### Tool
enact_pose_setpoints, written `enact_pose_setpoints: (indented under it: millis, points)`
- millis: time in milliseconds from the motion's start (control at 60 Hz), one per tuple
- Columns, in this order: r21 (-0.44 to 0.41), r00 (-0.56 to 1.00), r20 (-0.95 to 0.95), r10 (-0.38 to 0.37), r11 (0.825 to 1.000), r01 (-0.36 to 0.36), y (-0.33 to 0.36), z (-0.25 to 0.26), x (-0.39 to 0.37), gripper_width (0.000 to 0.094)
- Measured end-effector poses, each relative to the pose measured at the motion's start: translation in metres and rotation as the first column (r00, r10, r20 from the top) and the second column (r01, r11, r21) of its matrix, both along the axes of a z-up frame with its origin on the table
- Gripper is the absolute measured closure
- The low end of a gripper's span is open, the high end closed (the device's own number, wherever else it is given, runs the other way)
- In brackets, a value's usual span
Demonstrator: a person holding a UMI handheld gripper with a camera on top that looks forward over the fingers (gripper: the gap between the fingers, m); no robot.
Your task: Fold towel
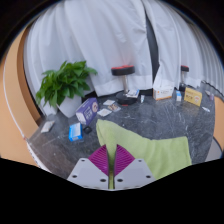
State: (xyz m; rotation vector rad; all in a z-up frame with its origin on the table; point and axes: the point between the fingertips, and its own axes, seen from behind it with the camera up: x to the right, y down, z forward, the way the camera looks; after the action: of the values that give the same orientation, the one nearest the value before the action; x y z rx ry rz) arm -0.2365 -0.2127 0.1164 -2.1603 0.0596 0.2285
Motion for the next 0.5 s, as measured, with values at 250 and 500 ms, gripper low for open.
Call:
enact_pose_setpoints:
  millis: [250, 500]
  points:
    - [-0.034, 0.986, -0.056, -0.158, 0.987, 0.157, 0.005, -0.010, 0.142, 0.0891]
    - [-0.165, 0.976, -0.019, -0.215, 0.964, 0.210, -0.009, -0.089, 0.244, 0.0622]
